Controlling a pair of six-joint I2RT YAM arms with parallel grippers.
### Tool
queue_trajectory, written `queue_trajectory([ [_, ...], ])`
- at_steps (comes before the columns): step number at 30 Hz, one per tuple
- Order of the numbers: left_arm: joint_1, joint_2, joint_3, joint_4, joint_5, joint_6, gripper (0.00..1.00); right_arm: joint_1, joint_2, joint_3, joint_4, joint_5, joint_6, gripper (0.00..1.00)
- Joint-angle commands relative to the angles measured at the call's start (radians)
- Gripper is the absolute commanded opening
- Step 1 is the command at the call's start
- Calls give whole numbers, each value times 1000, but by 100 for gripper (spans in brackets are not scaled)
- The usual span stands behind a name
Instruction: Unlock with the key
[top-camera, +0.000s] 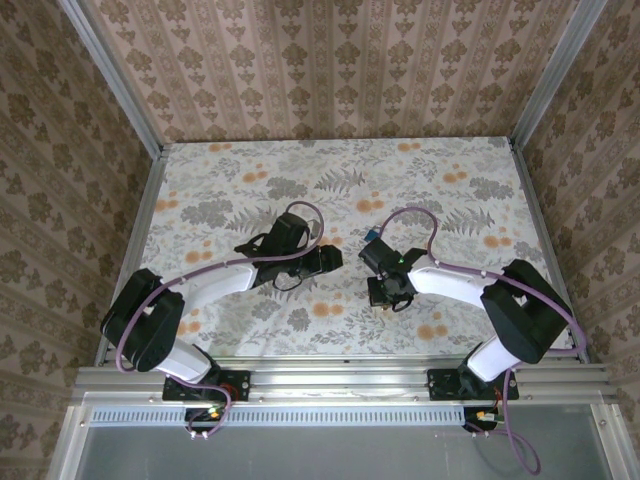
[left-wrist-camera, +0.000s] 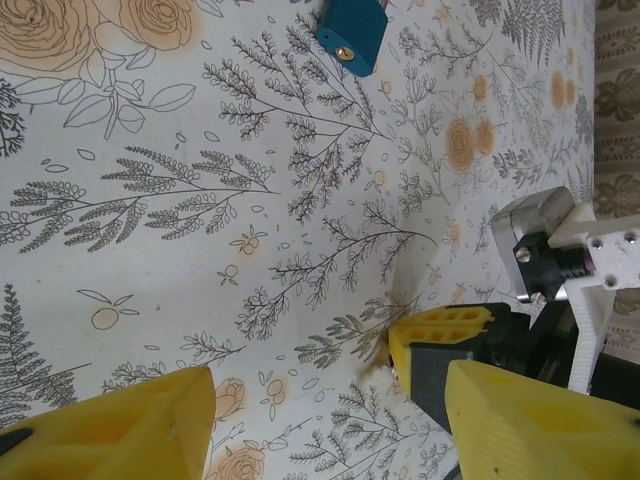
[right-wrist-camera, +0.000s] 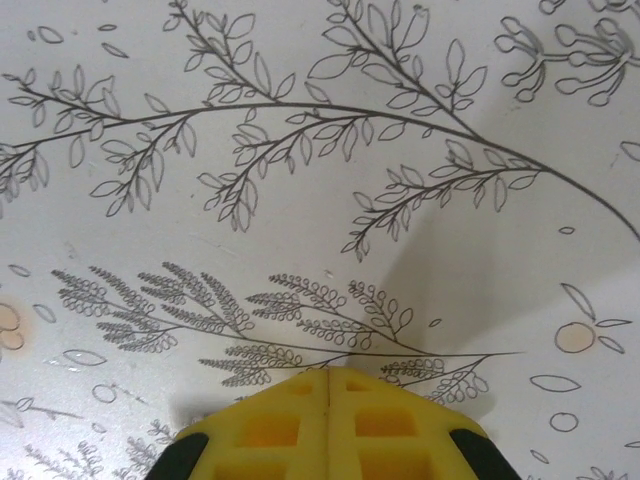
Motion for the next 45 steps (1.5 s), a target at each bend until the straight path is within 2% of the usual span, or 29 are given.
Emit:
queue_trajectory([
  [1, 7, -17, -13, 16, 13, -10, 63, 1, -43, -23, 4, -29, 30, 0],
  [8, 25, -53, -36, 42, 16, -12, 63, -53, -202, -37, 53, -105, 26, 0],
  [20, 61, -182, -78, 282, 126, 61, 69, -133, -412, 68, 32, -289, -56, 0],
  [29, 63, -223, -98, 547, 308, 68, 76, -171, -436, 185, 43, -483, -43, 0],
  [35, 44, -178, -85, 710, 429, 18, 79, -198, -446, 237, 54, -539, 1, 0],
  [45, -6, -108, -41, 764, 465, -7, 79, -223, -452, 250, 125, -629, 79, 0],
])
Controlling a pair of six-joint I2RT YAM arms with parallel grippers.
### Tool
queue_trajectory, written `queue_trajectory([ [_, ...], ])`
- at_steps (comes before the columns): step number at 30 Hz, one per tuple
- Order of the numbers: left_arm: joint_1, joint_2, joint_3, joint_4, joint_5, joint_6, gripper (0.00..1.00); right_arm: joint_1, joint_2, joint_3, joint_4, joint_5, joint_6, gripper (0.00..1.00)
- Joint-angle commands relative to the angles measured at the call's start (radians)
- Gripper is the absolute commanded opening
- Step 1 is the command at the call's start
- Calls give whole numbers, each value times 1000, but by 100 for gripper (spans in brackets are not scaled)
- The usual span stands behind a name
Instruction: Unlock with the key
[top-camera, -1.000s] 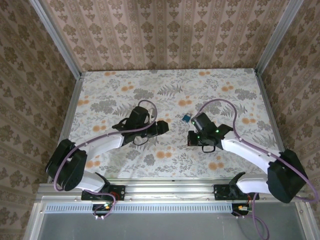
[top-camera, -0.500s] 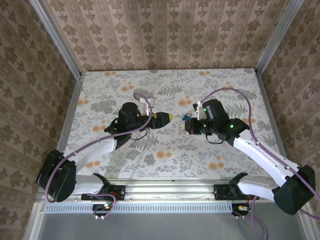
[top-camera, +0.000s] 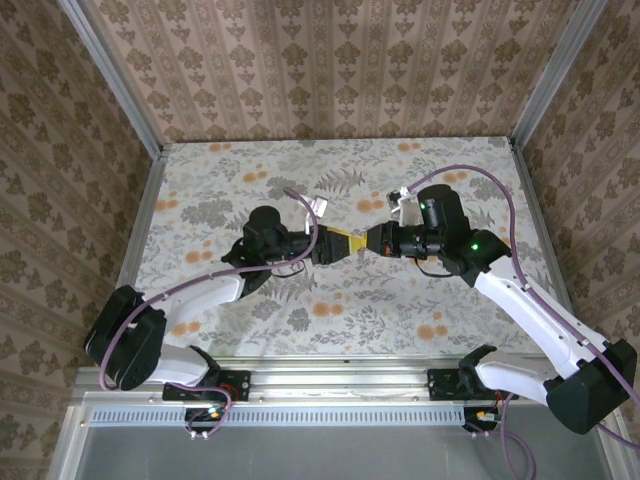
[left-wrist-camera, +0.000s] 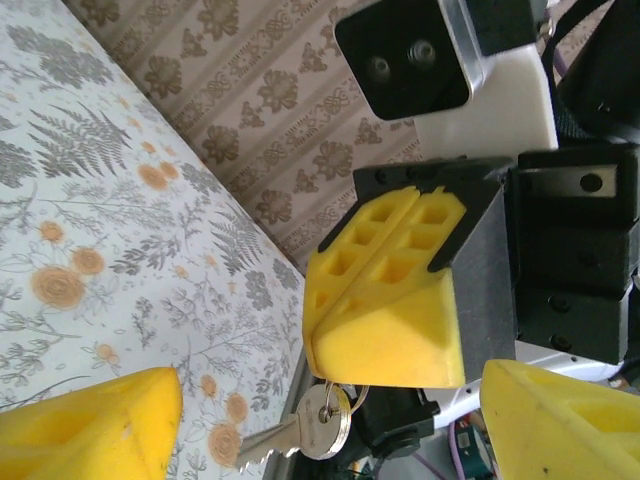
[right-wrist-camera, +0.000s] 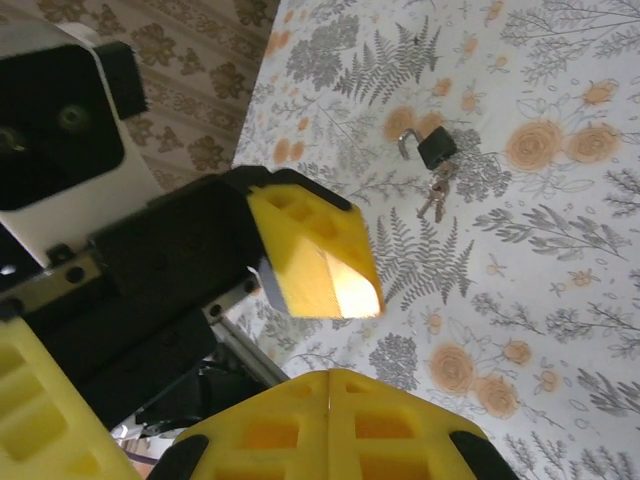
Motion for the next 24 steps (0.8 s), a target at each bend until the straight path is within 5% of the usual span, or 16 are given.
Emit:
queue_trajectory([
  [1, -15, 15, 50, 68, 43, -17, 79, -10, -18, 34, 40, -59, 39, 0],
  [17, -38, 45, 48, 78, 47, -37, 61, -29, -12, 8, 104, -92, 89, 0],
  [24, -39, 51, 41, 77, 40, -36, 45, -38, -14, 4, 113, -88, 93, 0],
])
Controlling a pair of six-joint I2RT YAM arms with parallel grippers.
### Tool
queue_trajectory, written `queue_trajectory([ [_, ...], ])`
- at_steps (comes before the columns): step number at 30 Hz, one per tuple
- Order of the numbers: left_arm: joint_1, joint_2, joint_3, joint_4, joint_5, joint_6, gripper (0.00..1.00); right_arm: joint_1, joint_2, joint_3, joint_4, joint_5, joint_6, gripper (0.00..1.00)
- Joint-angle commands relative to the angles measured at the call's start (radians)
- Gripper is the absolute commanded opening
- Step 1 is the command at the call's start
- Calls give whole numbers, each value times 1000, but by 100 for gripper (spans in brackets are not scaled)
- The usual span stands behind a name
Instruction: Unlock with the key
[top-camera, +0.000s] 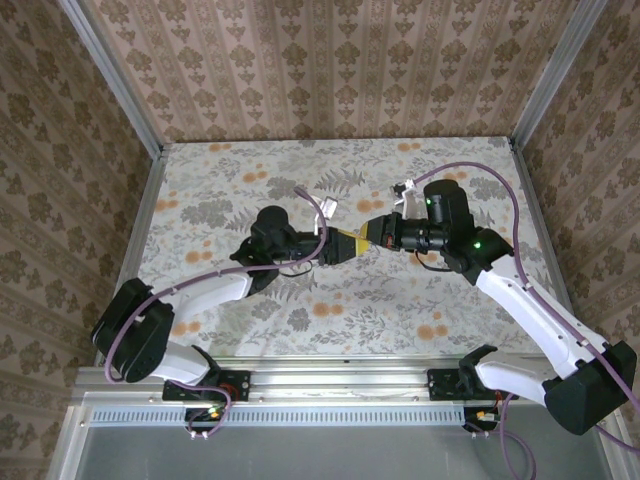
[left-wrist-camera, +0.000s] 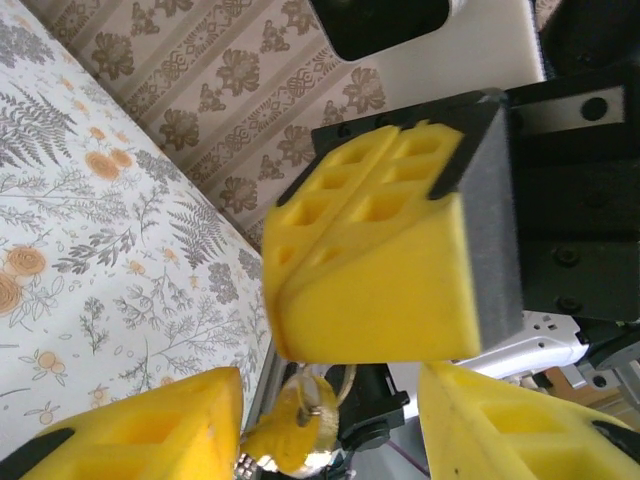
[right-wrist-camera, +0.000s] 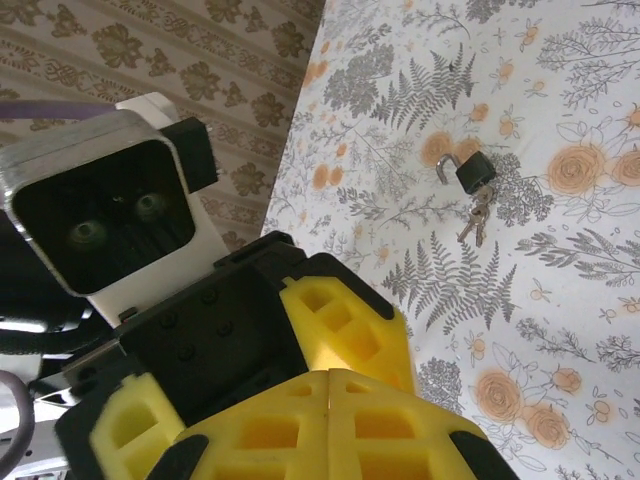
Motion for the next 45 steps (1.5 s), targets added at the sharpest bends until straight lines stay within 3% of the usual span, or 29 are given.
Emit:
queue_trajectory([
  [1, -3, 3, 7, 24, 7, 3, 44, -10, -14, 2, 29, -33, 13, 0],
  [7, 9, -17, -14, 5, -8, 9, 42, -21, -18, -2, 29, -38, 13, 0],
  [19, 14, -22, -19, -30, -7, 22, 22, -28, -20, -8, 32, -42, 16, 0],
  [26, 25, -39, -31, -51, -10, 26, 15, -34, -24, -7, 27, -43, 13, 0],
  [36, 27, -45, -34, -85, -15, 37, 21, -40, -30, -12, 35, -47, 18, 0],
  [45, 28, -51, -32, -96, -18, 41, 19, -42, -34, -22, 39, -48, 21, 0],
])
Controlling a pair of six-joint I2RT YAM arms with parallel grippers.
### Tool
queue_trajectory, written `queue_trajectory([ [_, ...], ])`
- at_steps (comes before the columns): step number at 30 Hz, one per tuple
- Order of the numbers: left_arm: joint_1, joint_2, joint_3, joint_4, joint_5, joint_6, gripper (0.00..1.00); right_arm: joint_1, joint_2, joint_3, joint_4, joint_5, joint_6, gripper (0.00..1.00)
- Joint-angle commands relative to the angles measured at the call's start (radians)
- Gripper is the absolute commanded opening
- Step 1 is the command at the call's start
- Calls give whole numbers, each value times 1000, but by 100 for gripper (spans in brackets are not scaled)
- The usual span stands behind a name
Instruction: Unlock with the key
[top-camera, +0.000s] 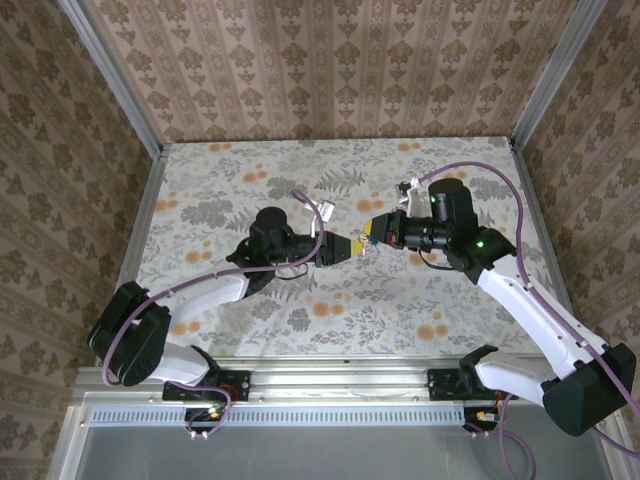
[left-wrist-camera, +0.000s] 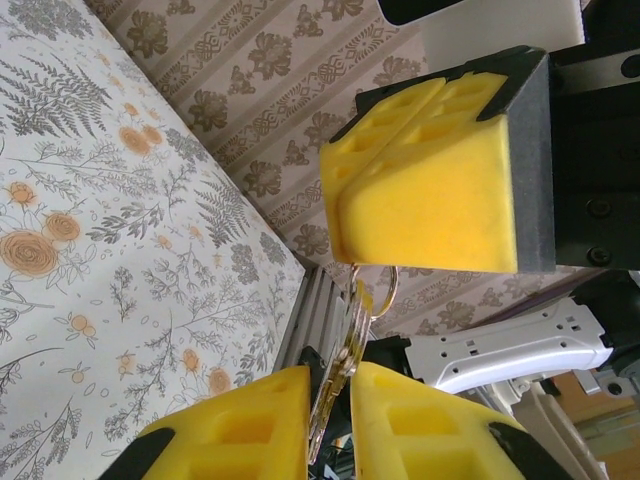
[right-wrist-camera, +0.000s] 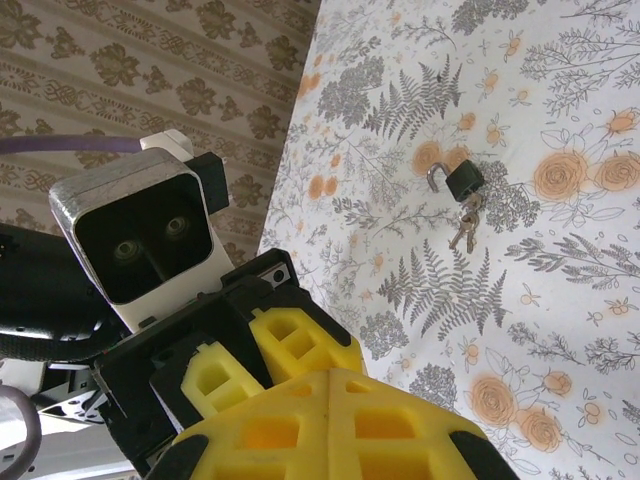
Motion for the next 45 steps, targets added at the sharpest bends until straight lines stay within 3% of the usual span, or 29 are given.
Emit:
queue_trajectory([
  [1, 11, -26, -12, -14, -7, 22, 18, -4, -31, -13, 38, -35, 15, 0],
  [15, 17, -44, -22, -57, -13, 33, 18, -10, -33, -12, 44, -40, 18, 0],
  [24, 17, -47, -16, -57, -15, 35, 8, -13, -31, -12, 43, -43, 17, 0],
  [26, 18, -46, -11, -63, -27, 35, 14, -14, -31, -15, 46, -41, 20, 0],
  [30, 17, -49, -1, -66, -48, 41, 51, -14, -27, -18, 55, -56, 27, 0],
  [32, 13, -46, 6, -47, -47, 39, 62, -14, -21, -20, 63, -70, 33, 0],
  [39, -10, -28, 52, -17, -34, 47, 74, -15, -16, -35, 87, -109, 51, 0],
  [45, -33, -5, 92, 21, -5, 45, 76, -14, -14, -50, 110, -125, 69, 0],
])
